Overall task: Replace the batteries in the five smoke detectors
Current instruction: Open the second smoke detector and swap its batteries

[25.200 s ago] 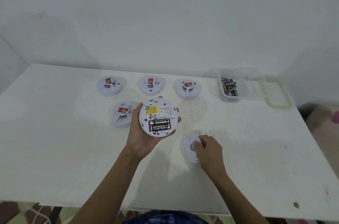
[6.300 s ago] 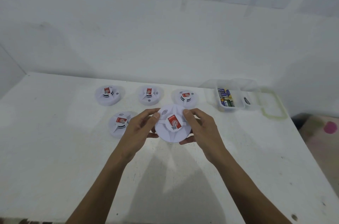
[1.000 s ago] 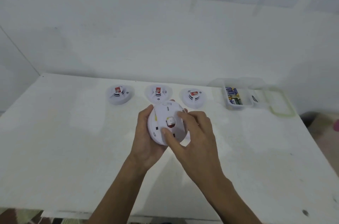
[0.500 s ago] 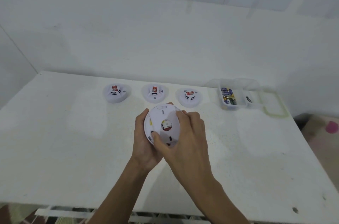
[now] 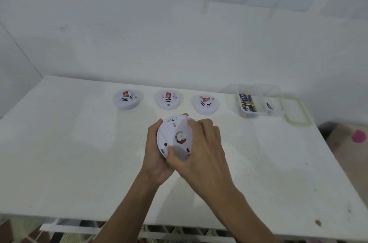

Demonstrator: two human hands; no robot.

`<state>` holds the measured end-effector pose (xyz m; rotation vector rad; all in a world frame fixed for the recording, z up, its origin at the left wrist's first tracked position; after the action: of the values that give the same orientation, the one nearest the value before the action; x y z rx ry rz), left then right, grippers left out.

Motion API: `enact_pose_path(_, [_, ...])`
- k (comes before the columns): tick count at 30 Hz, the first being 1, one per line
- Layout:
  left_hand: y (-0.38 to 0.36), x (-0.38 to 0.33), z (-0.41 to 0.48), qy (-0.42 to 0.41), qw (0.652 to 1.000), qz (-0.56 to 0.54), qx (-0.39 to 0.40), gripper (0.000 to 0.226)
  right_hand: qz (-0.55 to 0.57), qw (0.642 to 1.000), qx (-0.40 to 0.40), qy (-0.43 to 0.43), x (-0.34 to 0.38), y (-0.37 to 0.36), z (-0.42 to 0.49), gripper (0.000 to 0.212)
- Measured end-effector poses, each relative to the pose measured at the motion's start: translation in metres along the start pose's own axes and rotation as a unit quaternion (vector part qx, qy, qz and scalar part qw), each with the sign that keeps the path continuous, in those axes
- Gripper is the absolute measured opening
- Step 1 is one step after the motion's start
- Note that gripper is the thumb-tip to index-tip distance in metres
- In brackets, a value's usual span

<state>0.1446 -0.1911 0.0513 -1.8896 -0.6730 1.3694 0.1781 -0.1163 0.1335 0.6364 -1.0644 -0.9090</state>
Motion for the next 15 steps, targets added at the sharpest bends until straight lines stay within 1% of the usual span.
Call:
enact_pose_path(3, [0.0085, 0.0017, 0.0027, 0.006, 1.0, -0.003, -0.016, 0.051, -0.005, 1.0, -0.001, 0.002, -0.0014, 0.0021, -0.0007, 0.071])
enact_pose_path(6, [0.0078, 0.0007, 0.0038, 0.009, 1.0, -0.001, -0.011, 0.052, 0.019, 0.998, 0.054, 0.007, 0.0006, -0.0037, 0.0008, 0.074])
enact_pose_path(9, [0.0082, -0.0004, 0.0041, -0.004, 1.0, 0.002, -0.01, 0.05, 0.023, 0.999, 0.043, 0.012, 0.0022, -0.0005, 0.0033, 0.076])
enact_pose_path(15, [0.0065, -0.0014, 0.0043, -0.012, 0.999, 0.025, -0.022, 0.051, 0.027, 0.998, 0.063, -0.018, -0.0014, -0.0022, 0.0054, 0.073])
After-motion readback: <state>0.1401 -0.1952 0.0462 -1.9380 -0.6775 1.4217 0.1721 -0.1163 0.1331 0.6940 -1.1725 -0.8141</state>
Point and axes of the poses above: each hand's wrist, its own z-axis towards the middle knuckle, its own y-axis out of the back of the hand, x = y × z, the point moved 9 cm from there along z, towards the middle knuckle, and after that the axes turned 1 degree about -z, right-handed, at the moved point
